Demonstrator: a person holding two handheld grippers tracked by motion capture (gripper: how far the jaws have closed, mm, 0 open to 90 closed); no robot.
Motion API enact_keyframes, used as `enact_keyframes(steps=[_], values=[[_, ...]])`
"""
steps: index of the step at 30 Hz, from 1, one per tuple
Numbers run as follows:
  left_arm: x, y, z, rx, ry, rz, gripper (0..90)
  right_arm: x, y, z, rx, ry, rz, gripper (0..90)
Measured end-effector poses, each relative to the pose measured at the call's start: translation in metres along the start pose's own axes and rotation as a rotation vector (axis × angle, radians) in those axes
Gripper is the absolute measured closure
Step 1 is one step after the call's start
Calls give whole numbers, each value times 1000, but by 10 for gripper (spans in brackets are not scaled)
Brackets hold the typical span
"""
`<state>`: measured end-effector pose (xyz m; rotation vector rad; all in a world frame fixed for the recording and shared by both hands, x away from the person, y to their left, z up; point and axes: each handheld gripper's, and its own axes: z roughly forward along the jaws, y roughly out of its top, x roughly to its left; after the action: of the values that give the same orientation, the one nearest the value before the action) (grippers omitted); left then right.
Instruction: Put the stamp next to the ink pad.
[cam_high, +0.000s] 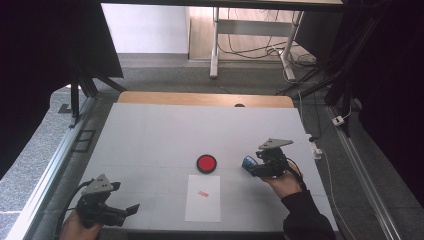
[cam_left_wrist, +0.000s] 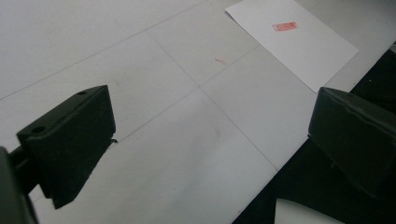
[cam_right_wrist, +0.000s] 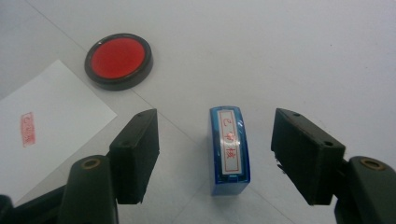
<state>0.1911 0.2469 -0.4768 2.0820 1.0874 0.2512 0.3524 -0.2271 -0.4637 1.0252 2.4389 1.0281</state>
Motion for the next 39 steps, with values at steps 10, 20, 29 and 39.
enact_keyframes(steps=[10,20,29,39], values=[[0,0,0,1,2,2,8,8,2,-4,-2,11,-14,235],[0,0,0,1,1,2,8,15,3,-13,-40,42,26,126],[0,0,0,3,0,4,8,24,-1,-22,-46,59,31,36],[0,0,0,4,-1,10,8,36,-7,-38,-72,30,11,0]])
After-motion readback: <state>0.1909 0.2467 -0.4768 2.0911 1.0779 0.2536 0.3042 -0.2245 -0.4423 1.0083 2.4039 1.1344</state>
